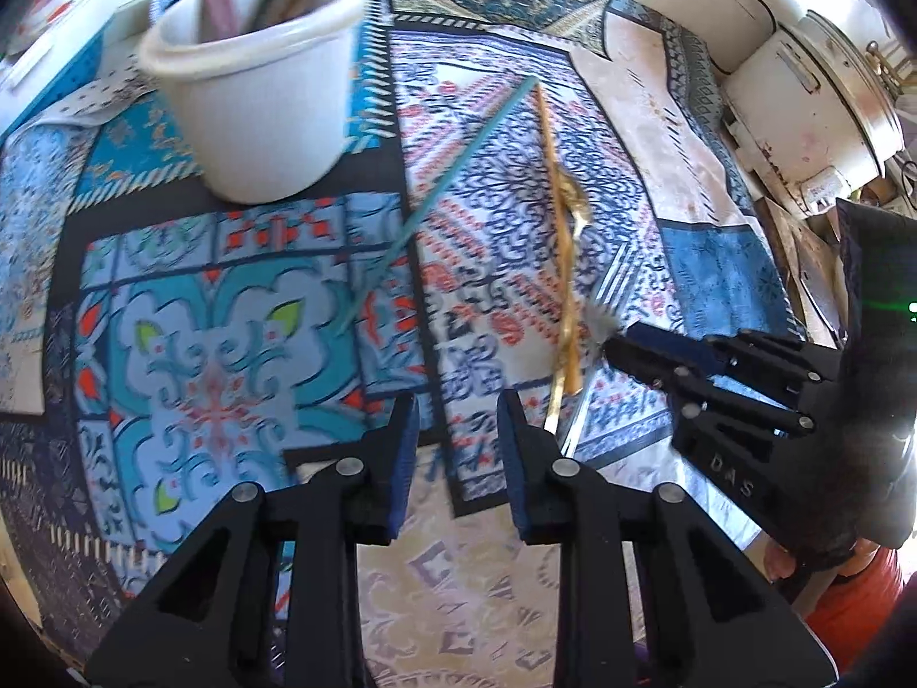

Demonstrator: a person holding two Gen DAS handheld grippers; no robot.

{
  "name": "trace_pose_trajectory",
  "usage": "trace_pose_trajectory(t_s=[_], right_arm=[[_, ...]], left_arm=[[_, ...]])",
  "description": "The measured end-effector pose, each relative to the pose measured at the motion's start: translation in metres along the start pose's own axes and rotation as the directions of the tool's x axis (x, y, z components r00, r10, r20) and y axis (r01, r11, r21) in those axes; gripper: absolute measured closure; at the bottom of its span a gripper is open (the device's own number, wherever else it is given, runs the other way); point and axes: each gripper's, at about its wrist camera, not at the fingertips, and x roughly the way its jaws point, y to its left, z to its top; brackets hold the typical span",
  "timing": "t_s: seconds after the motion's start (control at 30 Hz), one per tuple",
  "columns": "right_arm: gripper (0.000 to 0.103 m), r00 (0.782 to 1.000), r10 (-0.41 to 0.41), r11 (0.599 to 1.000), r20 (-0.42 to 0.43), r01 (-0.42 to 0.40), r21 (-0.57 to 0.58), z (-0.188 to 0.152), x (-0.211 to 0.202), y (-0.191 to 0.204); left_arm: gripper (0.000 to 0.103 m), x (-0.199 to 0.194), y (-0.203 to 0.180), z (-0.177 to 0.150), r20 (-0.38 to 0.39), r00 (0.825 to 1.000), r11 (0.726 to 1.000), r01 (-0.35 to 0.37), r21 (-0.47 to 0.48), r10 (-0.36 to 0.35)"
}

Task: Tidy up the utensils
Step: 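Move both tools back to the utensil pile, left tool over the gold spoon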

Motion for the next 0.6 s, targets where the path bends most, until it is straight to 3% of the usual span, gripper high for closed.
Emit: trace_pose_trajectory(t_s=[0.1, 0.2, 0.37, 0.5, 0.6], right_arm=[[0.103, 0.999, 0.050, 0.998, -0.014, -0.049, 0.032, -0.002, -0.004, -0.017], [0.103, 0.999, 0.024, 0.999, -0.028, -0.023, 0.036, -0.005, -0.010, -0.029], [0.095, 0.997, 0.059, 0.991, -0.043, -0.054, 0.121, -0.022, -0.024, -0.057], [0.081, 0.998, 0.059, 0.990, -0.037, -0.054, 0.132, -0.037, -0.037, -0.066], [0.079, 0.997, 0.069, 0.989, -0.035, -0.064, 0.131, -0.043, -0.043, -0.070]], left_arm=[[0.078, 0.007, -0.011, 0.008, -0.002, 1.000, 1.000, 0.021, 0.018, -0.021], [0.079, 0.015, -0.025, 0.019, 0.000, 0.999, 0.999, 0.035, 0.039, -0.035], [0.085, 0.033, -0.042, 0.042, -0.010, 0.999, 0.997, 0.053, 0.059, -0.052], [0.088, 0.046, -0.053, 0.056, -0.021, 0.999, 0.996, 0.038, 0.082, -0.037], [0.091, 0.054, -0.057, 0.065, -0.024, 1.000, 0.996, 0.021, 0.090, -0.019]])
